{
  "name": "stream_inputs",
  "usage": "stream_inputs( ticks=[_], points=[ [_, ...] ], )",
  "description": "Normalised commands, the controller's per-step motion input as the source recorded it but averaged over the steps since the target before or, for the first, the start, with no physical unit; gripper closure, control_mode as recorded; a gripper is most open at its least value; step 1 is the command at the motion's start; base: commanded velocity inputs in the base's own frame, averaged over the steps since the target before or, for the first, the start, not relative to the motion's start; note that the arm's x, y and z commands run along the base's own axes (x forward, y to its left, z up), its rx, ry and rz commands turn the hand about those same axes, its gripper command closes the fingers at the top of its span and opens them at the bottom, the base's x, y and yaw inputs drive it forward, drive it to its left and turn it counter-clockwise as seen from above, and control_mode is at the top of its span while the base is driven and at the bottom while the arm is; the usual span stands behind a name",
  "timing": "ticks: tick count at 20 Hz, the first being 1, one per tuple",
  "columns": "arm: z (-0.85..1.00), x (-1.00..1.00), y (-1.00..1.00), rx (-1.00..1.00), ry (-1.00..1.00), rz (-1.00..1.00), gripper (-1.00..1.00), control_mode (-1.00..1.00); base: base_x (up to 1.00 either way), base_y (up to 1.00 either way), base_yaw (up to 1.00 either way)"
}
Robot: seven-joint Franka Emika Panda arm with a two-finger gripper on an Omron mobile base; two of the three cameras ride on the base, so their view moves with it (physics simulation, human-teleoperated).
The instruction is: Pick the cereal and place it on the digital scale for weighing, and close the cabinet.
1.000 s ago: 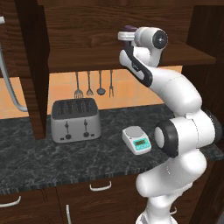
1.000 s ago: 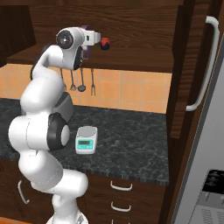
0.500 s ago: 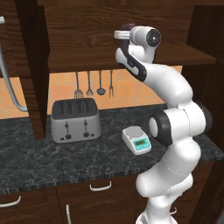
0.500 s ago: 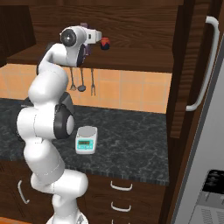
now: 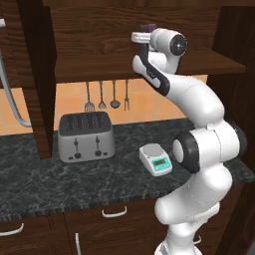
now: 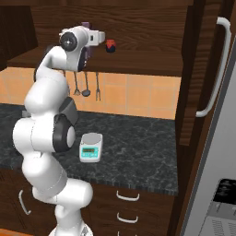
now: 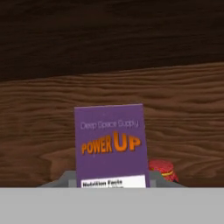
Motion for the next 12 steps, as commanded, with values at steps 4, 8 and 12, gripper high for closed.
stream_inputs(
  ticks=[4, 8, 12],
  points=[
    [0.0, -0.69, 0.01, 0.13, -0.08, 0.0, 1.0, -1.0, 0.0, 0.0, 0.0],
    [0.0, -0.91, 0.0, 0.13, -0.1, 0.0, 1.0, -1.0, 0.0, 0.0, 0.0],
    [0.06, -1.0, 0.0, 0.1, -0.13, 0.0, 1.0, -1.0, 0.0, 0.0, 0.0]
  ],
)
